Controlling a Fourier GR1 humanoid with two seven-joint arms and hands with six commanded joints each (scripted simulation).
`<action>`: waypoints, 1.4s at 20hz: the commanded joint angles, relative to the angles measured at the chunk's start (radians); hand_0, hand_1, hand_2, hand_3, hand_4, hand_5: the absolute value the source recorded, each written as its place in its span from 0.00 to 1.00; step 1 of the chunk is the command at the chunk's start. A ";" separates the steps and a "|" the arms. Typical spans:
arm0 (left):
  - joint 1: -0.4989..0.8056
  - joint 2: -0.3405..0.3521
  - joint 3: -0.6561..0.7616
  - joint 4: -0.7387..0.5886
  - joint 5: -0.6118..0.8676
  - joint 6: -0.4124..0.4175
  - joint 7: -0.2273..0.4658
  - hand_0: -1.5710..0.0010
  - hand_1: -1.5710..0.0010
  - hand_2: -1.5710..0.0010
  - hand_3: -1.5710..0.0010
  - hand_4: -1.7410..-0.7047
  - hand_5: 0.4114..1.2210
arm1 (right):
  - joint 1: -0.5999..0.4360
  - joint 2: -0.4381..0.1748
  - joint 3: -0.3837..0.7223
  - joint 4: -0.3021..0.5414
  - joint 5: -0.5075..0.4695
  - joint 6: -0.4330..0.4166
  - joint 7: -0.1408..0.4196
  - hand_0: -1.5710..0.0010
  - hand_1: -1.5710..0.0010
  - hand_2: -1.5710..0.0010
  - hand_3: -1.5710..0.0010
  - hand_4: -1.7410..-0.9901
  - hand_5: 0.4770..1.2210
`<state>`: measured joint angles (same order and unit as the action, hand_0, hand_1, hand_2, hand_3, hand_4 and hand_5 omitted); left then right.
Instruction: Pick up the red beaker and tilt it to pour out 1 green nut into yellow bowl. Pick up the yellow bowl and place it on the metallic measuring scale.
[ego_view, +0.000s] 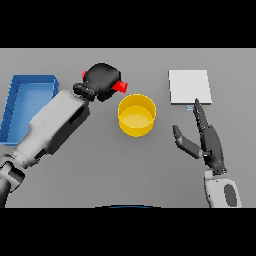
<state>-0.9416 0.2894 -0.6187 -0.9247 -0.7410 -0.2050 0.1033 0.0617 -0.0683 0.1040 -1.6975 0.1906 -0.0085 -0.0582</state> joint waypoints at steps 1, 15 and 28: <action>-0.023 0.004 -0.027 0.017 -0.029 -0.017 -0.014 0.00 0.00 0.00 0.12 0.03 0.99 | 0.007 0.002 -0.001 0.002 -0.006 0.003 -0.006 1.00 1.00 1.00 1.00 0.73 0.26; -0.257 -0.022 -0.329 0.167 -0.323 -0.096 -0.222 0.00 0.00 0.00 0.02 0.01 1.00 | 0.012 0.020 -0.003 0.010 0.022 -0.037 -0.032 1.00 1.00 1.00 1.00 0.76 0.13; -0.379 -0.057 -0.550 0.225 -0.544 -0.049 -0.285 0.00 0.00 0.00 0.00 0.01 1.00 | 0.010 0.025 -0.007 0.003 0.010 -0.037 -0.035 1.00 1.00 1.00 1.00 0.81 0.13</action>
<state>-1.3211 0.2328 -1.1681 -0.6996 -1.2847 -0.2540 -0.1804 0.0711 -0.0434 0.0974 -1.6949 0.2003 -0.0458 -0.0926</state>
